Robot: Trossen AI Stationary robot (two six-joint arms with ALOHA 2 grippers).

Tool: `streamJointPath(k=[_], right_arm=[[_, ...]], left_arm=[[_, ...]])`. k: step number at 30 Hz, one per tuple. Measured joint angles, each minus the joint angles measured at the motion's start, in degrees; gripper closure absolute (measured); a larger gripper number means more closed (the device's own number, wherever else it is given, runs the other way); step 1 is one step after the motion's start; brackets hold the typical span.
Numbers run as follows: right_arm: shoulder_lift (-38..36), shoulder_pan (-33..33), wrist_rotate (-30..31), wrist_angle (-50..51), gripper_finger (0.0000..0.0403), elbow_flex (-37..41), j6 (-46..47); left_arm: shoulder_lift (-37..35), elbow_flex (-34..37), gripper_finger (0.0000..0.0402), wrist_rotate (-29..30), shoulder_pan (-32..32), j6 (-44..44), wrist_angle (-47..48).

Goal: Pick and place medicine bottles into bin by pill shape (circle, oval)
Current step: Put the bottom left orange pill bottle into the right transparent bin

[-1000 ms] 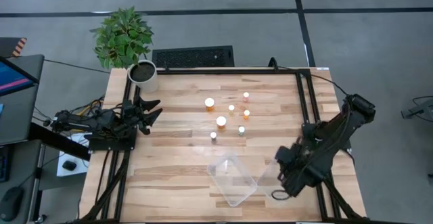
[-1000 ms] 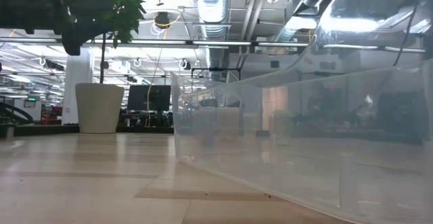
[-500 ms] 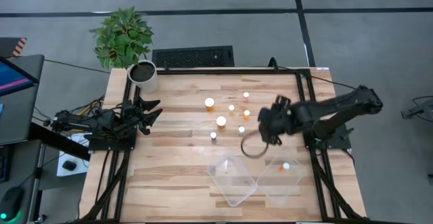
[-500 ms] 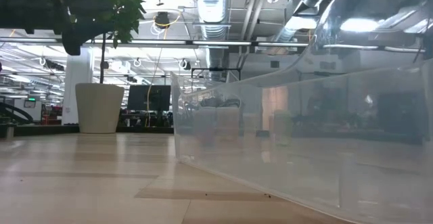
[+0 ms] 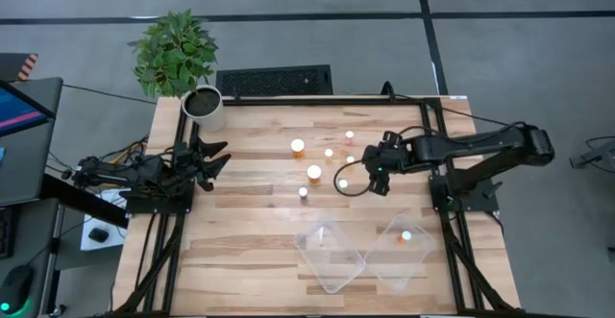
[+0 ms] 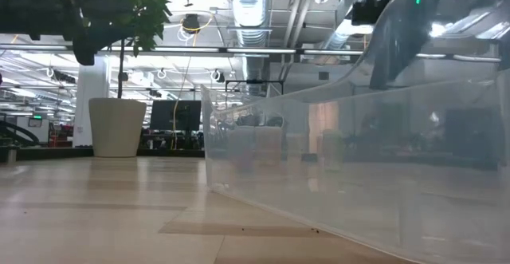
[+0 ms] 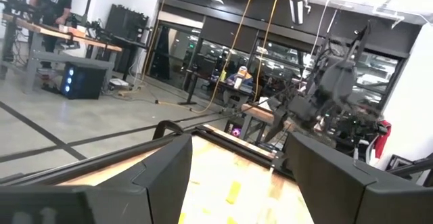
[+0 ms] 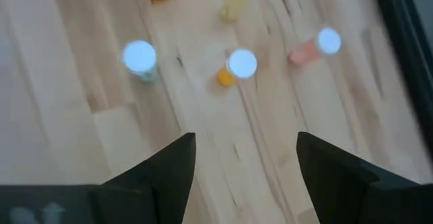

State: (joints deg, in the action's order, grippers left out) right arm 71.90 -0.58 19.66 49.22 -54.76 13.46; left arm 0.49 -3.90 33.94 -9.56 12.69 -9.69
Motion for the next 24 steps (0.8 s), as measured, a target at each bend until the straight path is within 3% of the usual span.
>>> streamJointPath(k=[6, 13, 19, 24], right_arm=[[0.0, 4.2, -2.6, -8.4, 0.0138, 3.7, -5.9], [0.5, 14.7, -6.6, -20.8, 0.0138, 3.8, -14.9], [0.5, 22.2, -9.3, -24.7, 0.0138, 3.8, -17.3], [3.9, 23.2, -11.5, -25.0, 0.0138, 1.6, -19.3]], left_arm=[[0.0, 0.0, 0.0166, 0.2, 0.0, 0.0, 0.0], [0.0, 0.0, 0.0166, 0.2, 0.0, 0.5, -0.1], [0.0, 0.0, 0.0166, 0.2, 0.0, 0.5, -0.1], [0.0, 0.0, 0.0166, 0.2, 0.0, 0.2, -0.1]])
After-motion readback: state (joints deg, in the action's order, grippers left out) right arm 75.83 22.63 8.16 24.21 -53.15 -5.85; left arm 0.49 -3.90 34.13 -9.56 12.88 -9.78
